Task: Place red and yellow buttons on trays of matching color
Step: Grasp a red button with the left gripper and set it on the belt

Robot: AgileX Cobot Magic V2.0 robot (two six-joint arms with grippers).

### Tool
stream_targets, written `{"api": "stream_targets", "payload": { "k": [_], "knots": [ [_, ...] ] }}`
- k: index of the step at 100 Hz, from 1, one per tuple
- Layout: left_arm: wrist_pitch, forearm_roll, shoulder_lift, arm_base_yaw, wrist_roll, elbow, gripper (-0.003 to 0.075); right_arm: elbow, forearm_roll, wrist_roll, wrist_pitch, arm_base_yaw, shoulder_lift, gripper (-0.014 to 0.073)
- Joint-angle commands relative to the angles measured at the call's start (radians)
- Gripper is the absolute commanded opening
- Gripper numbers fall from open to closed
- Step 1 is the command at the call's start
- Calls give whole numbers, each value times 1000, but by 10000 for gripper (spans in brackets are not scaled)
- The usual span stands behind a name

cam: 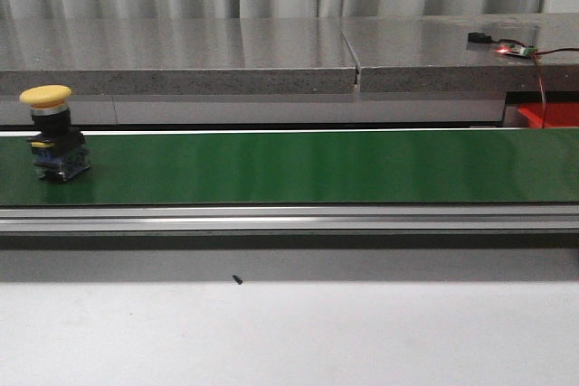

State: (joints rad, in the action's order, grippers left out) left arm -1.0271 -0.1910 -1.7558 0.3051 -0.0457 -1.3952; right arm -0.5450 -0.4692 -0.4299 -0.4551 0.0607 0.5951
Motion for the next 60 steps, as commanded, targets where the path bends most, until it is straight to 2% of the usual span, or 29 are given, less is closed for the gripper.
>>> {"api": "stream_targets", "payload": {
  "k": [1,19,31,40,57,60],
  "knots": [
    [41,-21,48,-5,4,-27,579,-27,-19,-8,51,-2,-3,-67],
    [94,-21,101,-5,14,-27,543,-27,-19,-8,51,-2,-3,-67],
    [126,-58,162,-5,119,-27,466,-27,-19,-8,51,-2,-3,-67],
    [130,-73,206,-15,175,-27,348,-27,-19,-8,51,-2,-3,-67],
    [163,-73,276,-65,222,-27,15,-27,-19,-8,49,-2,-3,-67],
    [164,-71,288,-78,228,-27,-18,-27,-19,-8,49,-2,-3,-67]
  ]
}}
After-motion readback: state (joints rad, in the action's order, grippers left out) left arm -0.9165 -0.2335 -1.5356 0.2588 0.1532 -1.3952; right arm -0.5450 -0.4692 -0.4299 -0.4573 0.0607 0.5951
